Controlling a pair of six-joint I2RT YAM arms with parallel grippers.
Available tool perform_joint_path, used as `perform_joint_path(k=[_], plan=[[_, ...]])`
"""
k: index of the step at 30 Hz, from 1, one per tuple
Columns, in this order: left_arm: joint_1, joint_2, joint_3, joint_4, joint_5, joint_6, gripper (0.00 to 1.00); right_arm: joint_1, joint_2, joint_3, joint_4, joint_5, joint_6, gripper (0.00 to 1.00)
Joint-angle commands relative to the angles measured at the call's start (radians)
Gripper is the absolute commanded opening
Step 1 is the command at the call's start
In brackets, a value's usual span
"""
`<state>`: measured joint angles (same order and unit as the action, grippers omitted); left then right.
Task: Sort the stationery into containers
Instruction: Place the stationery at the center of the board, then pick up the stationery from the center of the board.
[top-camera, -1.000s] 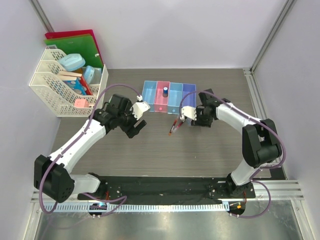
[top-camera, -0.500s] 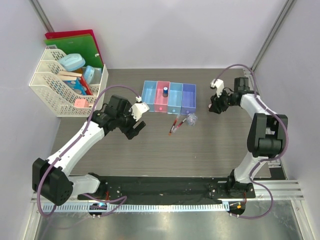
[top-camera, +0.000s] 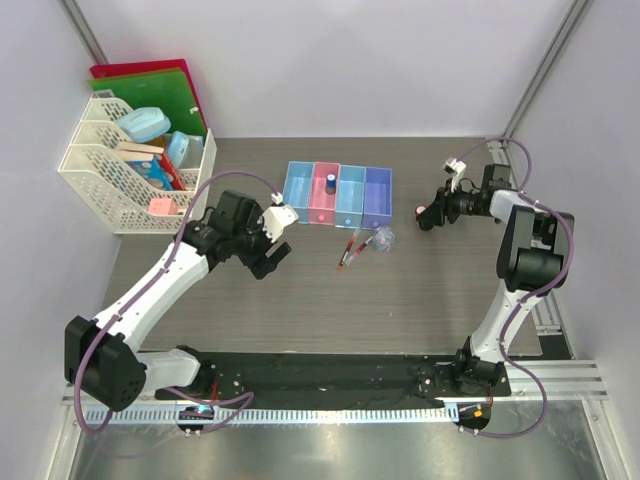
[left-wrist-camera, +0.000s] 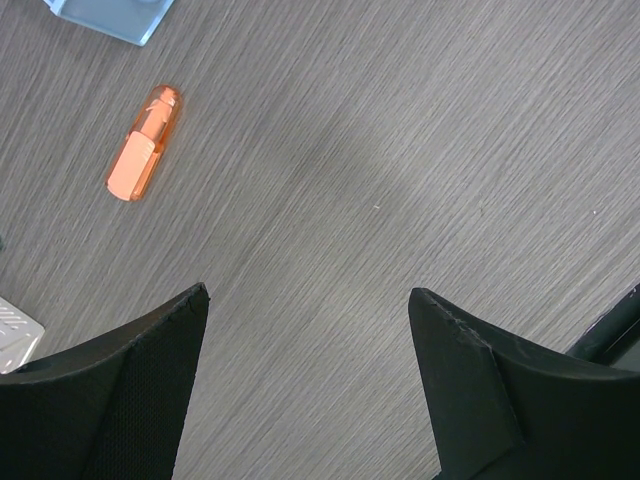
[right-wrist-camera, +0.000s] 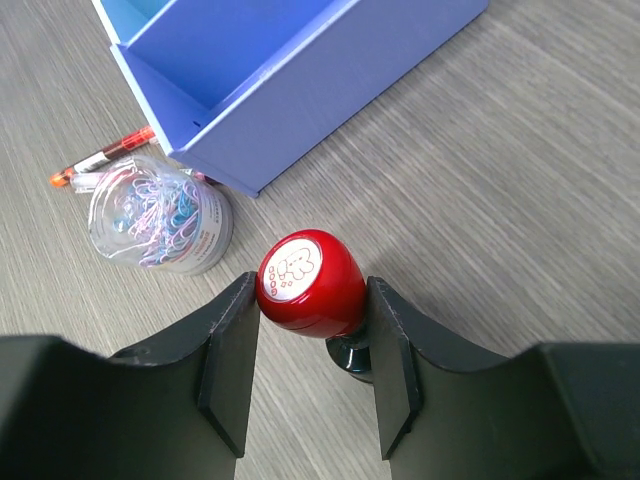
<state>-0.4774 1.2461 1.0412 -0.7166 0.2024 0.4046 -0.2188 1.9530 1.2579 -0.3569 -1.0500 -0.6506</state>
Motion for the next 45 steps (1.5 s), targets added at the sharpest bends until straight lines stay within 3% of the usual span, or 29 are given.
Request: perform_joint_path(k=[1,12,21,28,35,40,45], plan=[[0.003,-0.002,0.005,-0.004,0.020,0.003,0.82,-0.023,-0.014,-0.018,0.090,-0.070,0.032,0.20],[0.002,-0.002,0.019,-0.018,0.026,0.005,0.81,-0.025,-0.025,-0.020,0.116,-0.033,0.108,0.51],[0.003,-0.007,0.025,-0.023,0.034,0.008,0.81,-0.025,-0.052,-0.026,0.099,0.015,0.141,0.66],[0.003,-0.005,0.026,-0.026,0.046,0.005,0.81,-0.027,-0.091,-0.022,0.096,0.083,0.151,0.69],[0.003,-0.013,0.025,-0.027,0.046,0.003,0.81,-0.002,-0.161,0.040,0.058,0.296,0.141,0.68],[0.003,-0.020,0.020,-0.027,0.042,0.003,0.82,0.074,-0.193,0.132,-0.118,0.525,0.033,0.67],[0.003,-0.022,0.016,-0.024,0.022,-0.001,0.81,0.163,-0.108,0.331,-0.394,0.631,-0.001,0.66]])
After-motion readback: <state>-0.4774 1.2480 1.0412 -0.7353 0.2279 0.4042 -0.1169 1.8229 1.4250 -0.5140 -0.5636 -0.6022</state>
